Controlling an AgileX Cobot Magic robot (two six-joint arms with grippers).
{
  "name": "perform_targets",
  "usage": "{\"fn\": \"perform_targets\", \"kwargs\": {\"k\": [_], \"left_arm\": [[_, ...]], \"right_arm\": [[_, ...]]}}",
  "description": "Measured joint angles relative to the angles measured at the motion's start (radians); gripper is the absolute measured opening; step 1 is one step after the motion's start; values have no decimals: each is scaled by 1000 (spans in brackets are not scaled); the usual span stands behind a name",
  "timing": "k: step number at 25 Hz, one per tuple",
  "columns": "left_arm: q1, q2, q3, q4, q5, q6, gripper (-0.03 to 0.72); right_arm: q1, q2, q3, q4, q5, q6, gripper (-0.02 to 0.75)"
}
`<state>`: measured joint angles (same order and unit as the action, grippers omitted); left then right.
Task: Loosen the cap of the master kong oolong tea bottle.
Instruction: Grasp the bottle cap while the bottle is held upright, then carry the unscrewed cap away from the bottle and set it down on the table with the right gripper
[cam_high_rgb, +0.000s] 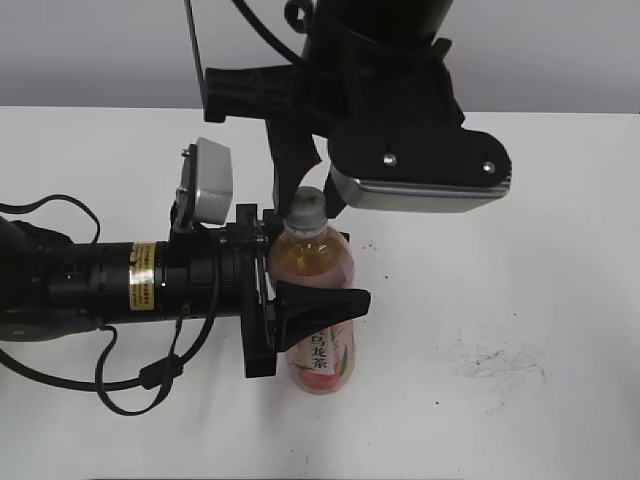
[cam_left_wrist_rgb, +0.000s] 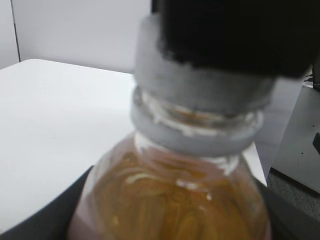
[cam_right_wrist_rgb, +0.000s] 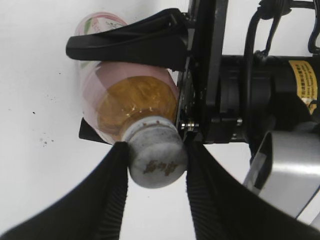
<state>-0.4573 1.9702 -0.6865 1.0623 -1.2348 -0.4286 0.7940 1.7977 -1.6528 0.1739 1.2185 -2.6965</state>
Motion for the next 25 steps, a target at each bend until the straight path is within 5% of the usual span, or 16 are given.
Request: {"fn": "perform_targets", "kwargs": {"k": [14, 25], "left_arm": [[0, 0, 0, 12, 1, -1, 445], [0, 0, 0, 12, 1, -1, 445]], "right_arm": [[0, -38, -2, -10, 2, 5, 266], [-94, -91, 10, -106, 1, 514, 266]]}}
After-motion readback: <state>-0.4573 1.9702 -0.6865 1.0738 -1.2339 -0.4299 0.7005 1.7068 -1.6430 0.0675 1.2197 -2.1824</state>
